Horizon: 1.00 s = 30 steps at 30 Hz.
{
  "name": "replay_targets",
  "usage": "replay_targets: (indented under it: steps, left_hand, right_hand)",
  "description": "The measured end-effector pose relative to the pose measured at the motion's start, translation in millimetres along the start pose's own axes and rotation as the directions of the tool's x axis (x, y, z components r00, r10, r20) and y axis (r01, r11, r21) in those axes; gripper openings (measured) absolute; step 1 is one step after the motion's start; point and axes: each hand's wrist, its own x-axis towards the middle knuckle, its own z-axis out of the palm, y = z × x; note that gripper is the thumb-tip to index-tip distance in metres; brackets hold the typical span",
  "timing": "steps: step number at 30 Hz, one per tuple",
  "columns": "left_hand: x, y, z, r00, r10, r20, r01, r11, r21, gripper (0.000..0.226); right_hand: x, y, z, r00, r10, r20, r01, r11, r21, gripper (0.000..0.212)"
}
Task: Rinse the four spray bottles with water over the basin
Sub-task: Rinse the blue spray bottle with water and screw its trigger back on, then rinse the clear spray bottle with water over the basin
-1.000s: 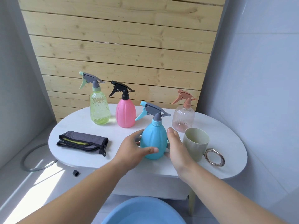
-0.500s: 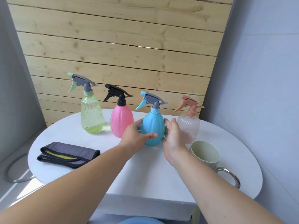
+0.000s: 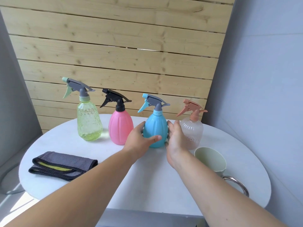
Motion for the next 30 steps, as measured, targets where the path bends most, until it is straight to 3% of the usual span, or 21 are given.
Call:
replay_targets:
  steps: [2,4,6,9,12,14,18,21,24,30]
  left_hand:
    - [-4,4,0,0.999,-0.047,-0.004,0.048,0.998,0.045,0.096]
    - [-14,10,-1,0.996,-0.084,-0.032,0.086,0.993,0.084,0.108]
    - [-32,15,0,0.992,-0.067,-0.107,0.077,0.993,0.088,0.094]
    - [-57,24,2,0.976,0.068,-0.208,-0.044,0.992,0.118,0.053]
    - [-64,42,11,0.974,0.175,-0.142,-0.16,0.981,0.108,0.03]
    - [-63,58,22,0.981,0.185,-0.063,-0.181,0.981,0.067,0.029]
    - [-51,79,53,0.994,0.07,0.088,-0.071,0.997,0.011,0.063]
    - [-38,83,71,0.99,-0.038,0.136,0.034,0.999,0.026,0.076]
    - [-28,80,85,0.984,-0.105,0.145,0.101,0.994,0.034,0.075]
    - [-15,66,99,0.984,-0.111,0.139,0.112,0.994,0.0,0.067]
  right_hand:
    - [-9,-3,0,0.999,-0.005,-0.035,0.003,0.998,-0.063,0.044]
    - [-19,-10,-4,0.997,-0.035,-0.063,0.028,0.993,-0.115,0.046]
    - [-30,-19,-7,0.994,-0.103,-0.04,0.093,0.976,-0.198,0.047]
    - [-48,-38,-16,0.979,-0.202,-0.014,0.192,0.948,-0.255,0.051]
    - [-60,-72,-41,0.94,-0.33,-0.089,0.286,0.901,-0.326,0.036]
    - [-60,-96,-65,0.903,-0.4,-0.156,0.303,0.852,-0.427,0.044]
    - [-31,-118,-111,0.93,-0.299,-0.213,0.16,0.853,-0.497,0.065]
    - [-6,-111,-125,0.974,-0.204,-0.101,0.122,0.844,-0.522,0.073]
    - [14,-95,-124,0.989,-0.151,0.002,0.131,0.849,-0.511,0.064]
    - [42,-77,-119,0.988,-0.151,0.015,0.139,0.866,-0.48,0.042]
